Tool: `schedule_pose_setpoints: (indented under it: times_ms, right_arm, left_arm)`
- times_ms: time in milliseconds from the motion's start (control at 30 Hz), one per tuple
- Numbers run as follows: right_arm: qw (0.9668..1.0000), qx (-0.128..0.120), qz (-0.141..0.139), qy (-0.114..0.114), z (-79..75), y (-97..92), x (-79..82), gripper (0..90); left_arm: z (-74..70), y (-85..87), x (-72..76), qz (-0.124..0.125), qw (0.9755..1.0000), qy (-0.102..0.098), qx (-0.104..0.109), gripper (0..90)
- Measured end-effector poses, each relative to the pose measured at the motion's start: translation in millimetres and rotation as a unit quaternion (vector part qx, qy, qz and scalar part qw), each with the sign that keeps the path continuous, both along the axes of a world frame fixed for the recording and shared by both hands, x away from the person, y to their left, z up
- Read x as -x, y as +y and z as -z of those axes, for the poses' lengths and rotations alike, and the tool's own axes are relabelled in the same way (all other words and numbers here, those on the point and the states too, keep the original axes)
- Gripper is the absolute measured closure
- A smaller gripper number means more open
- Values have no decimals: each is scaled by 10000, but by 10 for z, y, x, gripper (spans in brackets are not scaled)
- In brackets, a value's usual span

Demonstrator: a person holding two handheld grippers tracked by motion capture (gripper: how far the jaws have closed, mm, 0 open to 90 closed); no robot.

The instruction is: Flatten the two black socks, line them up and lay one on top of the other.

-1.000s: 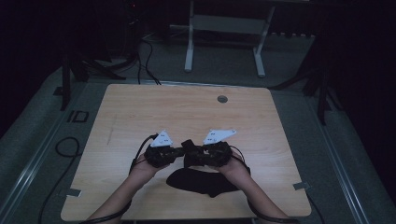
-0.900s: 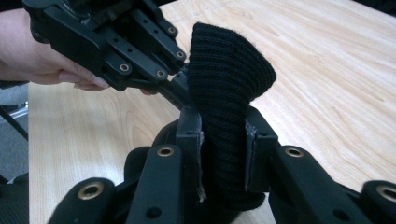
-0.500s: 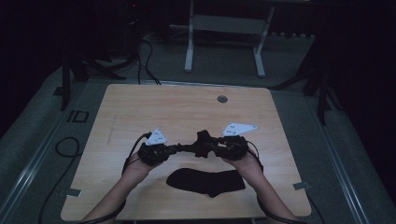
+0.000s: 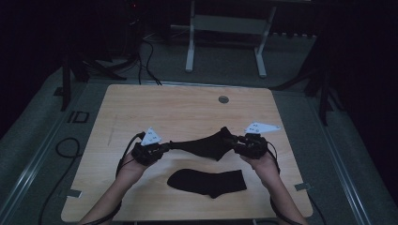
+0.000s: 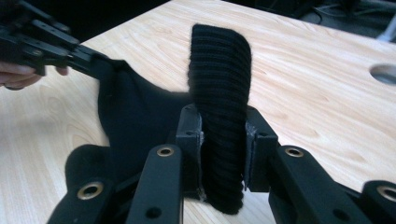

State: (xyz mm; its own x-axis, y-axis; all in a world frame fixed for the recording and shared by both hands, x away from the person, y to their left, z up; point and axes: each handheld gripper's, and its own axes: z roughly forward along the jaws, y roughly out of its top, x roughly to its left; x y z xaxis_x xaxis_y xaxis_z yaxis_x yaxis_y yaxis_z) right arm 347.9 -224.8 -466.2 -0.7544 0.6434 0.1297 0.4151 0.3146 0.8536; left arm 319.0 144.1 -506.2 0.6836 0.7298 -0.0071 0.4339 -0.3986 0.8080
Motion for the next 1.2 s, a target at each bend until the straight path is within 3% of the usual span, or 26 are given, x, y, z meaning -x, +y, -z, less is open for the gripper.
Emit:
schedule_pose_setpoints:
  times_ms: [67, 267, 433, 600, 833, 933, 1033, 1200]
  right_arm:
    - [9999, -63, 98, 99, 53, -92, -22, 725]
    - [9985, 21, 346, 413, 287, -255, -83, 719]
    - [9955, 102, 645, 694, 483, -408, -132, 850]
    - [9937, 178, 710, 853, 612, -451, -175, 848]
    - [9943, 310, 537, 866, 636, -250, -298, 849]
    - [9949, 365, 424, 844, 633, -117, -361, 849]
    - [9950, 461, 313, 829, 640, 12, -415, 848]
    - [9947, 651, 122, 792, 656, 195, -490, 836]
  left_arm:
    - [22, 27, 4, -44, 10000, -13, 30, 866]
    - [104, 12, -18, -107, 9998, 3, -193, 866]
    - [192, 8, -69, -90, 9994, 100, -311, 864]
    - [259, 7, -112, -130, 9992, 180, -340, 861]
    - [328, 94, -130, -208, 9985, 346, -379, 841]
    - [343, 145, -127, -323, 9979, 389, -394, 734]
    - [331, 209, -121, -545, 9975, 374, -266, 613]
    - [259, 284, -105, -854, 9959, 223, -182, 569]
